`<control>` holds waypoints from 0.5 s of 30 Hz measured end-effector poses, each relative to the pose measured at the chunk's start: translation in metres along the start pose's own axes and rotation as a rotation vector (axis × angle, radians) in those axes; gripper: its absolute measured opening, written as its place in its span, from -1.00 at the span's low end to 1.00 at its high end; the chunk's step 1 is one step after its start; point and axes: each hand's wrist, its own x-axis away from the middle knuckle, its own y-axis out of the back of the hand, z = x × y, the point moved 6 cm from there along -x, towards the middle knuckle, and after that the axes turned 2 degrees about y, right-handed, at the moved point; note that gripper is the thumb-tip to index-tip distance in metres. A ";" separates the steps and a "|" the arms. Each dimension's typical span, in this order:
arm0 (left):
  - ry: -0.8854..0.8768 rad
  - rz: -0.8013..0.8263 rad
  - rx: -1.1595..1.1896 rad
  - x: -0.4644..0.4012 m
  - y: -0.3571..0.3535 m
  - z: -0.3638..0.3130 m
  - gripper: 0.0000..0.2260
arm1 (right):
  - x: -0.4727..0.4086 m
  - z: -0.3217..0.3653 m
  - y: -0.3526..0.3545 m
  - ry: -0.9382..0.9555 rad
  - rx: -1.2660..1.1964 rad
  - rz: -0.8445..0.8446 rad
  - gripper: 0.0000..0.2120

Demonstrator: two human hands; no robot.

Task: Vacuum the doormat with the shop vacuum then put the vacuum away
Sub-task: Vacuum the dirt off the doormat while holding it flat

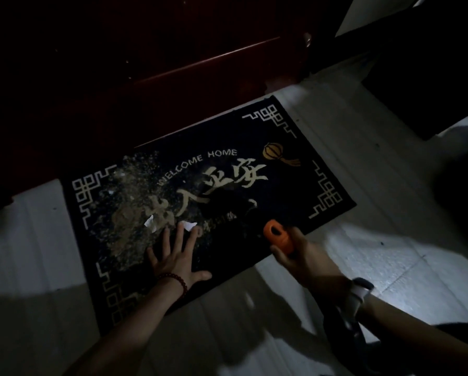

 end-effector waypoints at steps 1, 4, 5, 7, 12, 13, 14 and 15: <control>0.002 0.004 -0.007 0.001 0.000 0.000 -0.08 | 0.006 0.000 -0.002 0.019 0.019 0.031 -0.59; 0.005 0.001 -0.017 0.001 -0.001 -0.001 -0.08 | -0.002 -0.003 0.018 0.013 -0.009 -0.067 -0.58; 0.003 0.000 -0.020 0.000 0.000 -0.001 -0.08 | -0.014 -0.007 0.028 -0.019 -0.039 -0.142 -0.58; 0.000 0.005 -0.026 0.000 0.000 -0.001 -0.08 | -0.035 -0.013 0.048 -0.094 -0.133 -0.226 -0.59; 0.003 0.017 -0.019 0.001 -0.002 -0.001 -0.08 | -0.013 -0.003 0.013 0.011 -0.041 -0.072 -0.65; 0.003 0.018 -0.022 0.001 -0.002 -0.001 -0.08 | 0.003 0.000 0.001 0.058 -0.020 -0.002 -0.63; 0.004 0.021 -0.026 0.001 -0.002 -0.001 -0.08 | 0.018 0.002 -0.009 0.098 -0.006 0.068 -0.58; 0.003 0.022 -0.025 0.000 -0.002 0.000 -0.08 | 0.026 0.001 -0.013 0.119 0.016 0.112 -0.54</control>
